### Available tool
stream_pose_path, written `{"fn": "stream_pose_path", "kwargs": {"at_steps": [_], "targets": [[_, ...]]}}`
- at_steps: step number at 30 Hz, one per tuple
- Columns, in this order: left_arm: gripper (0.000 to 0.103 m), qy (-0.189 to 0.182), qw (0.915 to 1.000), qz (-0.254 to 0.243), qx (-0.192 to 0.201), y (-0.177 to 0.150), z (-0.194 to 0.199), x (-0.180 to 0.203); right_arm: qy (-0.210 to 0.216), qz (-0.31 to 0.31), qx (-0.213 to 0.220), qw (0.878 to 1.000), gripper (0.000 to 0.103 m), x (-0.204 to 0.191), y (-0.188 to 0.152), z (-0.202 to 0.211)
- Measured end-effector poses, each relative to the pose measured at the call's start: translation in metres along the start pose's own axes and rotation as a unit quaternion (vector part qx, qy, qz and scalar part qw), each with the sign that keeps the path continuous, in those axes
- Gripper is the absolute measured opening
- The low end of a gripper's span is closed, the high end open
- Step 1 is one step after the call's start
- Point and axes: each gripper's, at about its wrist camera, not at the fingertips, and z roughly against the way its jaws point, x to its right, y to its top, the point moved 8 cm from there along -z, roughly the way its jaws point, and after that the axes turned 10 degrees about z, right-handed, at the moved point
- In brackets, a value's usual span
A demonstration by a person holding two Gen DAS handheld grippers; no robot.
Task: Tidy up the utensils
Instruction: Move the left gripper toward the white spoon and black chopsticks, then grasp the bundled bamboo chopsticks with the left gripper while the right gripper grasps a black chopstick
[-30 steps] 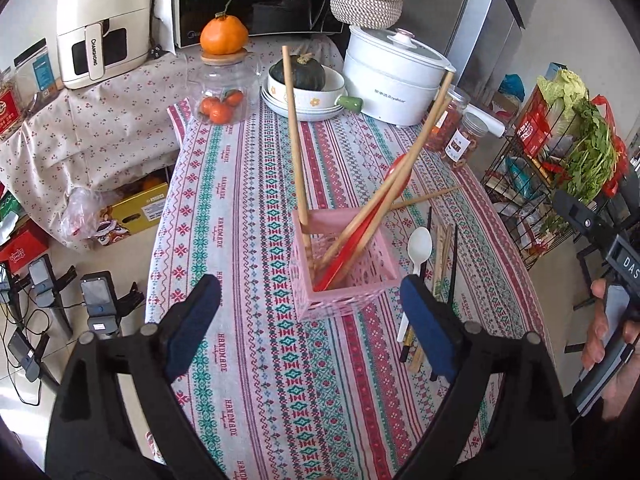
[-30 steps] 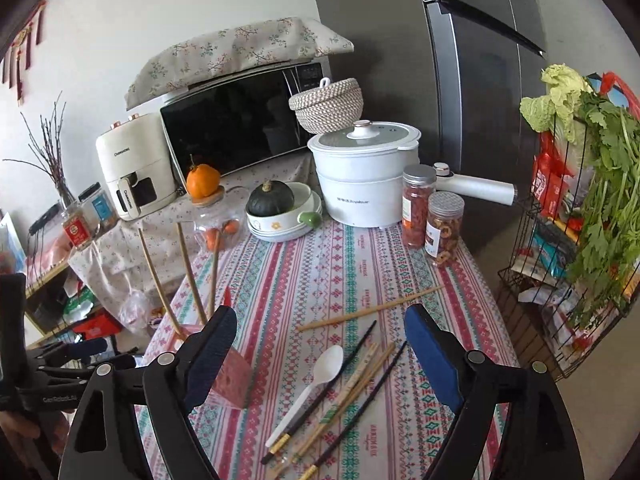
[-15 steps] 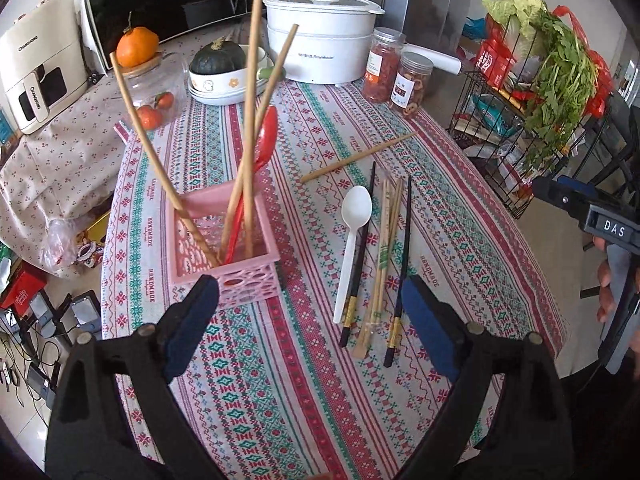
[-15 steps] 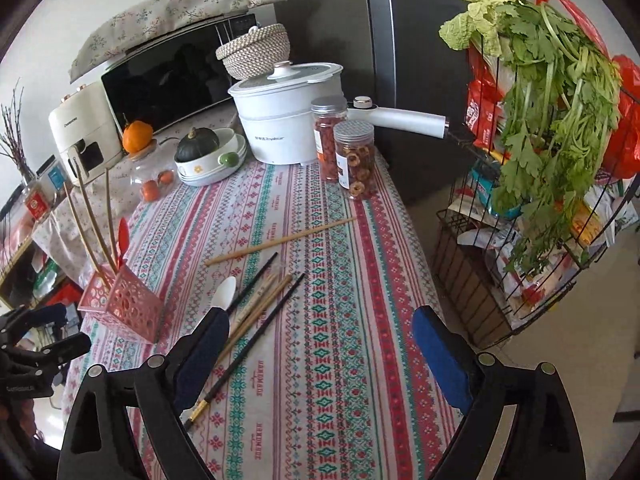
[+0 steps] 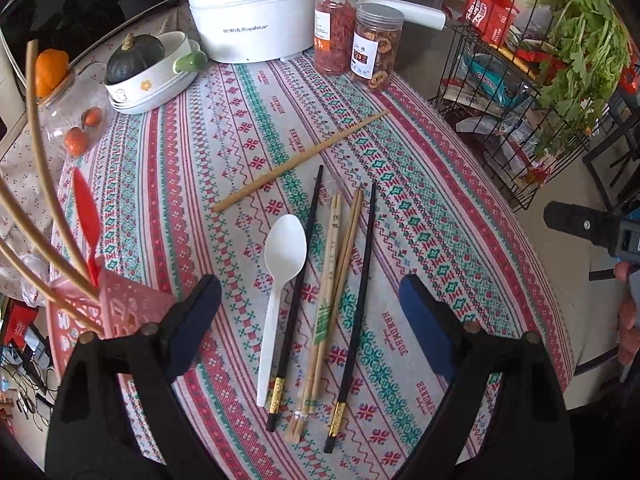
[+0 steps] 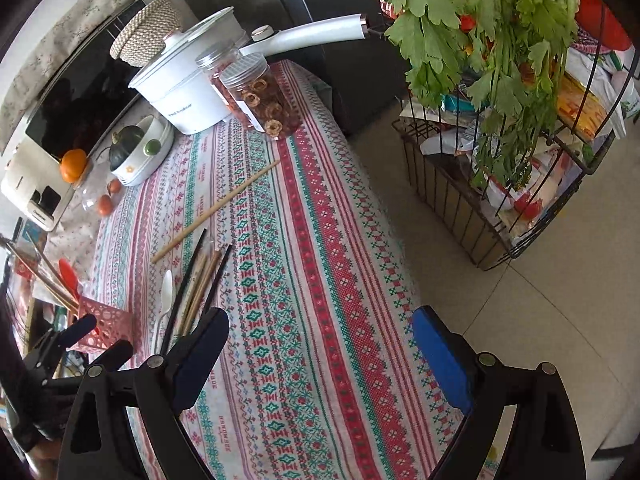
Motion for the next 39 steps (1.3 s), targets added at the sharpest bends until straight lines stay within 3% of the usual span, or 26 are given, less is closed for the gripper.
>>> {"fn": "stream_pose_path", "kwargs": {"at_steps": [5, 8, 16, 25, 31, 39], "targets": [[0.031, -0.032, 0.9982, 0.014, -0.049, 0.013, -0.042, 0.008, -0.014, 0.031, -0.028, 0.999, 0.094, -0.005, -0.004, -0.013], [0.014, -0.032, 0.9973, 0.015, -0.064, 0.017, -0.06, 0.012, -0.011, 0.037, -0.029, 0.999, 0.094, -0.008, -0.002, -0.015], [0.012, -0.015, 0.9959, 0.01, -0.089, 0.021, -0.086, 0.018, 0.001, 0.026, -0.022, 0.999, 0.094, -0.011, 0.009, -0.015], [0.011, 0.022, 0.9964, -0.039, -0.072, 0.022, -0.087, 0.037, -0.015, 0.044, -0.023, 0.999, 0.094, -0.02, 0.011, -0.017], [0.011, -0.009, 0.9983, -0.054, -0.018, 0.021, -0.039, 0.043, -0.088, 0.084, -0.016, 0.992, 0.094, -0.017, 0.01, -0.017], [0.011, -0.066, 0.9954, -0.051, 0.046, 0.008, 0.039, 0.011, -0.085, 0.057, -0.033, 0.994, 0.094, -0.019, 0.009, -0.027]]}}
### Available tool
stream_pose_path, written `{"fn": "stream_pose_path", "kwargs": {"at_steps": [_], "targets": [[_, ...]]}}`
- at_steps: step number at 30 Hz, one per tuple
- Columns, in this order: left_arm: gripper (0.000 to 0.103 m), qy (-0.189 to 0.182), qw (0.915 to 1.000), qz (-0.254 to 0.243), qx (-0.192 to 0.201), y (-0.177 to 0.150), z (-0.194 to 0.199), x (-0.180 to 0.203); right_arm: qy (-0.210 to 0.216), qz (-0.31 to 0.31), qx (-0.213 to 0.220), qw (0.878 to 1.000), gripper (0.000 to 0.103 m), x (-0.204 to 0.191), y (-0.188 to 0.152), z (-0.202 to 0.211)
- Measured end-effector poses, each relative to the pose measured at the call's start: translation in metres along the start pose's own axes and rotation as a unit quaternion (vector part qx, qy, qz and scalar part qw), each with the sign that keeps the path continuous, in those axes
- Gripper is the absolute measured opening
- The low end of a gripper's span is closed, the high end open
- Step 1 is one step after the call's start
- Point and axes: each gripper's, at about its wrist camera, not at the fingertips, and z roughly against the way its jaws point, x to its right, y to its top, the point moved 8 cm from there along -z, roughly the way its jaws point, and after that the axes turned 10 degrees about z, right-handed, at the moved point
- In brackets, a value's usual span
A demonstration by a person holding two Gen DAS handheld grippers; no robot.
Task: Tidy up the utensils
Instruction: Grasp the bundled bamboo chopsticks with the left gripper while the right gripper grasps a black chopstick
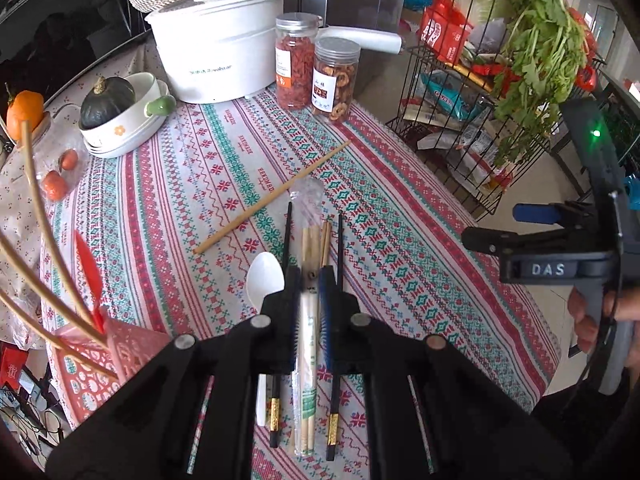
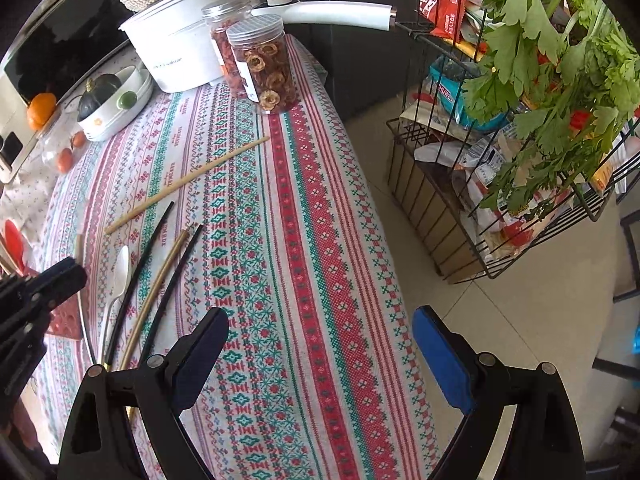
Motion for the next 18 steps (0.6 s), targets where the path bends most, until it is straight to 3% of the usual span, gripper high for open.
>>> {"fn": "stream_pose_path", "kwargs": {"at_steps": [10, 18], "targets": [[0.01, -0.023, 0.9977, 0.028, 0.056, -0.031, 0.083, -0.049, 0.04, -0.014, -0.005, 0.999, 0.094, -0.027, 0.001, -0.007], [0.01, -0.048, 0.9904, 0.079, 0.103, -0.041, 0.118, -0.081, 0.064, -0.02, -0.02, 0.998, 0.093, -0.051, -0.001, -0.023]]}}
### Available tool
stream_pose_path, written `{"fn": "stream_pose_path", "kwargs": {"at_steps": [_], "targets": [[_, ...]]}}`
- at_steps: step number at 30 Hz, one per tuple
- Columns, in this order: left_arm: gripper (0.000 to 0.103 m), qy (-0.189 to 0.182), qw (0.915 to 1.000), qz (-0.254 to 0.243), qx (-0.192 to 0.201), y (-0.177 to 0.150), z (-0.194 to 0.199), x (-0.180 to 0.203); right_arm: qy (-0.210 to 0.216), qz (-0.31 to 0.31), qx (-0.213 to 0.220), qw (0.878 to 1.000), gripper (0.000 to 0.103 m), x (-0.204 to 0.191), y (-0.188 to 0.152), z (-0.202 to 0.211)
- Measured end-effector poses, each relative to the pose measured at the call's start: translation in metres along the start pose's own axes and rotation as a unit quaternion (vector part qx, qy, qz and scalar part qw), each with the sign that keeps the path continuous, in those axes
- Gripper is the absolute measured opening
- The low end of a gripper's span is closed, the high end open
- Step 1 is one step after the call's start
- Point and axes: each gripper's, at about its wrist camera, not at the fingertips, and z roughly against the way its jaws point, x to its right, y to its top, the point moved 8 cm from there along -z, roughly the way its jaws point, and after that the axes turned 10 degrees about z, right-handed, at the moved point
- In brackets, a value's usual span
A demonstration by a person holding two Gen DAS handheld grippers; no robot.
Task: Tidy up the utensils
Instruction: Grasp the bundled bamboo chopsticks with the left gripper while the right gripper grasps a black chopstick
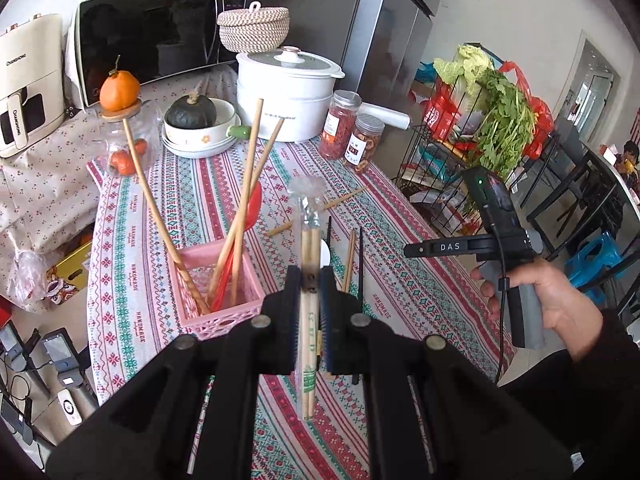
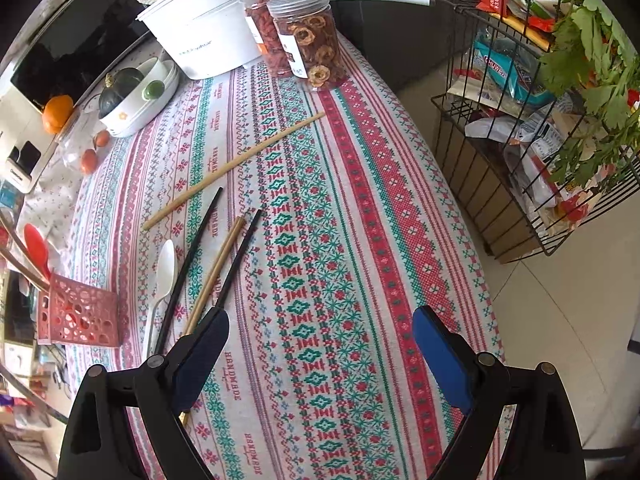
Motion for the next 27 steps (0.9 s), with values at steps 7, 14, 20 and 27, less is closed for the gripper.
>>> {"fn": "stream_pose_path", "kwargs": {"at_steps": [7, 14, 20, 27], "targets": [[0.01, -0.005, 0.9996, 0.027, 0.003, 0.001, 0.004, -0.018, 0.031, -0.012, -0.035, 0.999, 0.06, -0.026, 0.004, -0.03], [0.01, -0.011, 0.9995, 0.03, 0.0, -0.003, 0.008, -0.025, 0.048, -0.015, -0.043, 0.998, 0.031, -0.051, 0.016, -0.052], [0.01, -0.01, 0.9993, 0.036, -0.005, -0.006, 0.01, -0.032, -0.008, 0.023, -0.048, 0.999, 0.019, -0.068, 0.022, -0.06], [0.01, -0.005, 0.9994, 0.033, 0.0, -0.009, 0.014, -0.033, -0.04, 0.054, -0.051, 0.996, 0.011, -0.071, 0.019, -0.058]]}}
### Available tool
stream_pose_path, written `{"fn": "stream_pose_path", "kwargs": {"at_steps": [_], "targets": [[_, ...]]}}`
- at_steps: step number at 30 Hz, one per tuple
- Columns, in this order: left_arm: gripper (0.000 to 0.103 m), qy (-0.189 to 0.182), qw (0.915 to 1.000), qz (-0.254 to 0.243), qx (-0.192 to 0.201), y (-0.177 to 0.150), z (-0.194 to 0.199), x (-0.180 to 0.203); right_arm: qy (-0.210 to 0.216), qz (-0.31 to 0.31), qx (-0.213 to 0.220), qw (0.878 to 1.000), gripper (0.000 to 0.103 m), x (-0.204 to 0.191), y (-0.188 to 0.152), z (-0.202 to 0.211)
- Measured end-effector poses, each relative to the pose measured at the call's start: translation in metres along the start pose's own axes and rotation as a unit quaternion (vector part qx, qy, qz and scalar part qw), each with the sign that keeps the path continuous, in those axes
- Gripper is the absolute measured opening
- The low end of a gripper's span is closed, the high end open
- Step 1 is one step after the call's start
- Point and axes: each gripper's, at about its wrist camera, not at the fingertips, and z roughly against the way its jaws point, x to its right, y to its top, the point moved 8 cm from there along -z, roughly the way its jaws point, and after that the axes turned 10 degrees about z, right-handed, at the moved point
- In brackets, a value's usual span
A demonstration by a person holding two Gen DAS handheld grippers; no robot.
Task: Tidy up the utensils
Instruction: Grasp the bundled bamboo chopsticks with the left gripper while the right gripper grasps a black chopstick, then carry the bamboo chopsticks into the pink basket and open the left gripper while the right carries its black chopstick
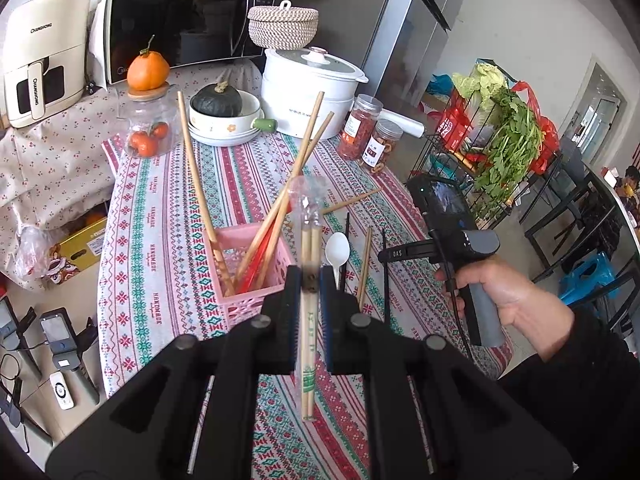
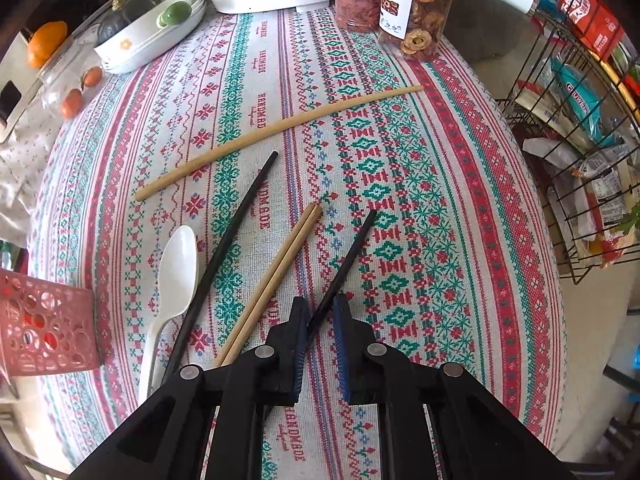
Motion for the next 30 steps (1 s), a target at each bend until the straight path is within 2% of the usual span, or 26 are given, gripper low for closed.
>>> {"fn": "stream_pose_path", "kwargs": {"at_steps": [5, 13, 17, 22, 24, 27, 30], "targets": [[0.01, -0.006, 0.9999, -0.002, 0.012, 0.002, 0.007, 0.002, 0.052, -0.026, 0.012, 0.998, 0.006, 0.008, -0.011, 0.014], [0.01, -0.02, 0.9968, 0.006, 0.077, 0.024, 0.035, 0.007, 0.096, -0.018, 0.124, 0.988, 0.005, 0.004, -0.024, 0.096], [0.01, -0.024, 0.989, 0.009, 0.145, 0.042, 0.053, 0.008, 0.11, -0.006, 0.188, 0.976, 0.005, 0.002, -0.032, 0.141], [0.01, -0.025, 0.9769, 0.026, 0.211, 0.059, 0.066, 0.003, 0.117, 0.006, 0.252, 0.961, 0.005, -0.002, -0.036, 0.184], [0.01, -0.012, 0.9701, 0.031, 0.241, 0.064, 0.069, -0.001, 0.119, 0.013, 0.27, 0.955, 0.005, -0.002, -0.038, 0.197], [0.01, 0.005, 0.9627, 0.034, 0.268, 0.072, 0.069, -0.006, 0.108, 0.02, 0.287, 0.952, 0.005, -0.001, -0.037, 0.206], [0.01, 0.017, 0.9603, 0.036, 0.276, 0.076, 0.06, -0.01, 0.103, 0.017, 0.297, 0.949, 0.005, 0.0, -0.035, 0.21]]}}
